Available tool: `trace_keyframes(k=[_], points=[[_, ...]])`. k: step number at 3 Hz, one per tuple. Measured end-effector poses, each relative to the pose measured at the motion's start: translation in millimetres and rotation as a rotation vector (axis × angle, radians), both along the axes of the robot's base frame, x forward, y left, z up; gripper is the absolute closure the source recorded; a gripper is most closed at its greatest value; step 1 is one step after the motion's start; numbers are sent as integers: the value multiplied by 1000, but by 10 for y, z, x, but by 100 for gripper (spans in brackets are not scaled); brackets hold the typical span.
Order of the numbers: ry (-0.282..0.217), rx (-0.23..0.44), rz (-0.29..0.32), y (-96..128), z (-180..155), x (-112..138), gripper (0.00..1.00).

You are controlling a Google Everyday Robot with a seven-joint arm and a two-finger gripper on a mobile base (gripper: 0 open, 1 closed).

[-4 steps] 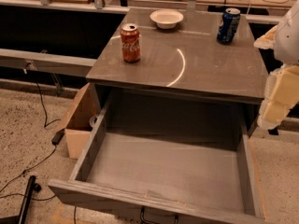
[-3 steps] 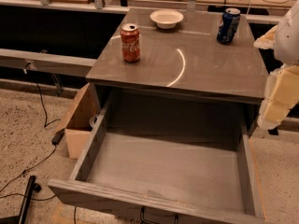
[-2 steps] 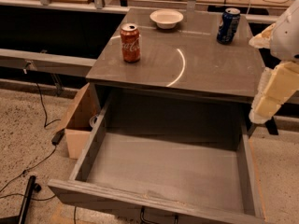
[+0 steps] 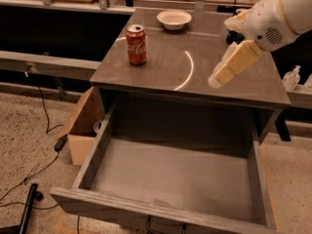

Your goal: Place coke can into top drawer

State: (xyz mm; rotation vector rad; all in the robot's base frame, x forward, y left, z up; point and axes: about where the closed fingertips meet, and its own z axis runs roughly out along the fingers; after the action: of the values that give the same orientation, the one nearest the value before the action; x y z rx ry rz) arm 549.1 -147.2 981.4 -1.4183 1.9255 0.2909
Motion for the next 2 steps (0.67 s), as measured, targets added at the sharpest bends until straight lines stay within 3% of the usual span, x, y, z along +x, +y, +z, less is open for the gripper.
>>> trace_keyframes(k=[1, 2], points=[[-40, 56, 4, 104, 67, 185, 0], [-40, 56, 4, 105, 67, 185, 0]])
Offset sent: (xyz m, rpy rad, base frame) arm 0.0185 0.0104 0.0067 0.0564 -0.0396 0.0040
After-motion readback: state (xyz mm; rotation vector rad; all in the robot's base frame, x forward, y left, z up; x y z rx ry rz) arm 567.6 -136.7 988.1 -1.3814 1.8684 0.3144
